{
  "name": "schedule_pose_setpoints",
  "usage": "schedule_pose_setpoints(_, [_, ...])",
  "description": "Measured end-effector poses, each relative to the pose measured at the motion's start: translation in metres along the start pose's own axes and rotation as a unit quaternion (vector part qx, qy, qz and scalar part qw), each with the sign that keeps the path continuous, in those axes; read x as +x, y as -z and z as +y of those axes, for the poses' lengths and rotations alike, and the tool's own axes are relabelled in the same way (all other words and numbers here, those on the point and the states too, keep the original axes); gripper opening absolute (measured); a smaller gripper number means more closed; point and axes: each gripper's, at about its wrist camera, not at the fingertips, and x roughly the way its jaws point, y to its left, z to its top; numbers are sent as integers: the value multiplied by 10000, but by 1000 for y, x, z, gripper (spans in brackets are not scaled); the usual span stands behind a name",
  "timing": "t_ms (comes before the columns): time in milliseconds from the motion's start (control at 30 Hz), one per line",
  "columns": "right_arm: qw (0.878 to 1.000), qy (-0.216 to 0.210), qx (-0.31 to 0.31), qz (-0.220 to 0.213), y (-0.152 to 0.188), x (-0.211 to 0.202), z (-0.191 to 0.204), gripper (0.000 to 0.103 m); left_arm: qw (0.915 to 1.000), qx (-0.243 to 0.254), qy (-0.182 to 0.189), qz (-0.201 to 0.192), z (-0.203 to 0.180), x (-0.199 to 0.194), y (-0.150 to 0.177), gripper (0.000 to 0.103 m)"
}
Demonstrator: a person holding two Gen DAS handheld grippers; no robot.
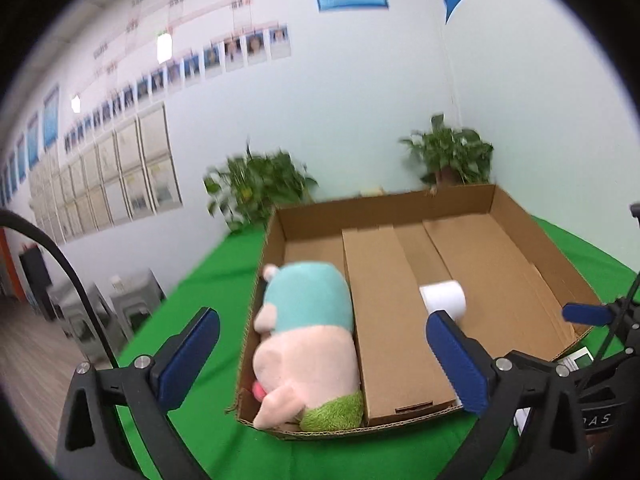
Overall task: Organize objects
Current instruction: 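Open the left gripper and withdraw it from the hair dryer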
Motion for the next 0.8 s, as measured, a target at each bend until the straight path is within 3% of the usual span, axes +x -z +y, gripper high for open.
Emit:
schedule_pose_setpoints(167, [9997, 180, 80, -166, 16, -42, 0, 102, 9998, -84, -34, 162, -2, -8, 2, 103])
schedule_pose_setpoints(467, [9992, 188, 231, -251, 46, -74, -19, 102, 9979, -438, -129, 465, 4, -14, 19, 101])
schedule_pose_setpoints(500, [9991, 153, 255, -287, 49, -79, -21, 102, 9981, -378, -178, 459, 2, -16, 21, 91])
schedule_pose_setpoints(533, [9991, 118, 242, -318, 52, -82, -23, 102, 9983, -275, -216, 473, -2, -18, 22, 60])
schedule_pose_setpoints(567, [9992, 104, 217, -327, 53, -82, -23, 101, 9981, -183, -248, 540, -5, -18, 24, 35])
schedule_pose_setpoints(600, [9993, 95, 177, -316, 54, -83, -23, 98, 9976, -185, -250, 619, -5, -15, 26, 2])
schedule_pose_setpoints(633, [9995, 83, 148, -277, 54, -83, -21, 86, 9971, -266, -190, 692, -5, -15, 28, 3])
schedule_pose_setpoints(667, [9996, 70, 130, -239, 55, -83, -21, 65, 9966, -381, -93, 718, -3, -14, 30, 3])
schedule_pose_setpoints(700, [9997, 104, 98, -206, 55, -82, -20, 53, 9962, -458, -63, 743, -2, -14, 31, 3])
schedule_pose_setpoints(733, [9996, 198, 36, -198, 56, -82, -18, 38, 9958, -506, -65, 759, -2, -14, 32, 12])
schedule_pose_setpoints(767, [9995, 231, -22, -214, 58, -83, -17, 38, 9953, -551, -99, 791, -2, -14, 32, 24])
schedule_pose_setpoints(800, [9996, 182, -37, -229, 58, -84, -16, 39, 9950, -585, -106, 806, -2, -15, 33, 60])
